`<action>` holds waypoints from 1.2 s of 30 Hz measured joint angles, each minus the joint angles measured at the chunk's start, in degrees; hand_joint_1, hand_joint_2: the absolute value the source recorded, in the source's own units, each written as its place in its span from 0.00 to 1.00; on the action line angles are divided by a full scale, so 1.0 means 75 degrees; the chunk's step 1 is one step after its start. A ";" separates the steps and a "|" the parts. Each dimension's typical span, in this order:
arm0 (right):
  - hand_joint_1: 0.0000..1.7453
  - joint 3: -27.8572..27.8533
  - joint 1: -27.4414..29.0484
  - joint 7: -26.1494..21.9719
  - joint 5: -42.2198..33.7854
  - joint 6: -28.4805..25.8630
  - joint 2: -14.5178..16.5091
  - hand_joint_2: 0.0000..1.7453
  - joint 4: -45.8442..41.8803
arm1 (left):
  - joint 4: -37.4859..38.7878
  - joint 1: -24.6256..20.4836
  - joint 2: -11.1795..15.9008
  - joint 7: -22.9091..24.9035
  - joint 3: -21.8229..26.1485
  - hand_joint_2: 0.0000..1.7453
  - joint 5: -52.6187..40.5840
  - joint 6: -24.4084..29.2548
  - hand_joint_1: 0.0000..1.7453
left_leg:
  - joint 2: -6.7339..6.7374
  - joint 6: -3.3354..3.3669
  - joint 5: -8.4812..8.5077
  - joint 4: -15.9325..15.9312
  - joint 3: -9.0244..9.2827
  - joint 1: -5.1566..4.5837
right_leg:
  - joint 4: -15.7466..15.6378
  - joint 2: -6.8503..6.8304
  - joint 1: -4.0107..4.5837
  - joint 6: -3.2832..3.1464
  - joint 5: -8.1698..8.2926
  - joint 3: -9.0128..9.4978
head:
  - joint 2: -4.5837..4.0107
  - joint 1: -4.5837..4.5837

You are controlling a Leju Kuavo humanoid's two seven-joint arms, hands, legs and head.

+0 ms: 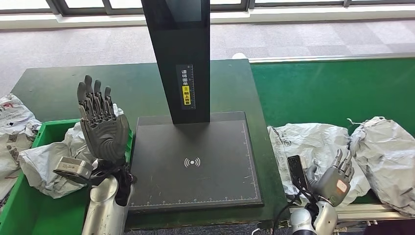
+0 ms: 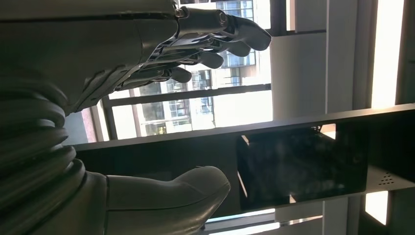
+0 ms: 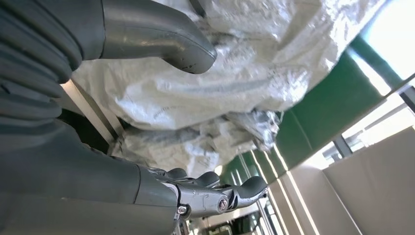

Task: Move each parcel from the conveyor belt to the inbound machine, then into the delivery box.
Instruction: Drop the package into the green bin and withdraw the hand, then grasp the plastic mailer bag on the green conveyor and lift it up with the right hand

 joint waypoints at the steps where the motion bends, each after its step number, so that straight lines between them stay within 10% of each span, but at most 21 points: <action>1: 0.00 -0.0143 -0.0063 -0.0030 0.0009 0.0000 -0.0012 1.00 0.0212 | -0.0042 0.0011 0.0002 -0.0009 -0.0022 1.00 0.0059 -0.0024 0.00 | 0.0000 0.0000 0.0000 0.0000 0.0000 0.0000 | 0.0000 0.0000 0.0000 0.0000 0.0000 0.0000 | 0.0000 0.0000; 15: 0.00 -0.1408 -0.0938 0.1278 0.0393 0.0028 -0.0716 1.00 0.2870 | -0.0423 0.0255 0.0052 -0.0020 -0.0288 1.00 0.0106 -0.0398 0.00 | 0.0000 0.0000 0.0000 0.0000 0.0002 0.0000 | 0.0000 0.0000 -0.0002 0.0001 0.0001 0.0000 | 0.0000 0.0000; 20: 1.00 -0.1471 -0.1251 0.1723 0.0436 0.0479 -0.1013 1.00 0.3739 | -0.0408 0.0254 0.0052 -0.0020 -0.0290 1.00 0.0090 -0.0399 0.00 | 0.0015 0.0000 -0.0001 0.0000 0.0025 0.0000 | -0.0006 0.0012 0.0008 0.0000 0.0000 0.0018 | 0.0000 -0.0002; 36: 1.00 -0.1489 -0.1630 0.1793 0.0481 0.0955 -0.1301 1.00 0.4226 | -0.0399 0.0253 0.0055 -0.0017 -0.0291 1.00 0.0068 -0.0401 0.00 | 0.0031 0.0018 -0.0001 0.0008 0.0084 0.0015 | -0.0036 0.0018 0.0021 0.0024 0.0019 0.0094 | 0.0000 -0.0003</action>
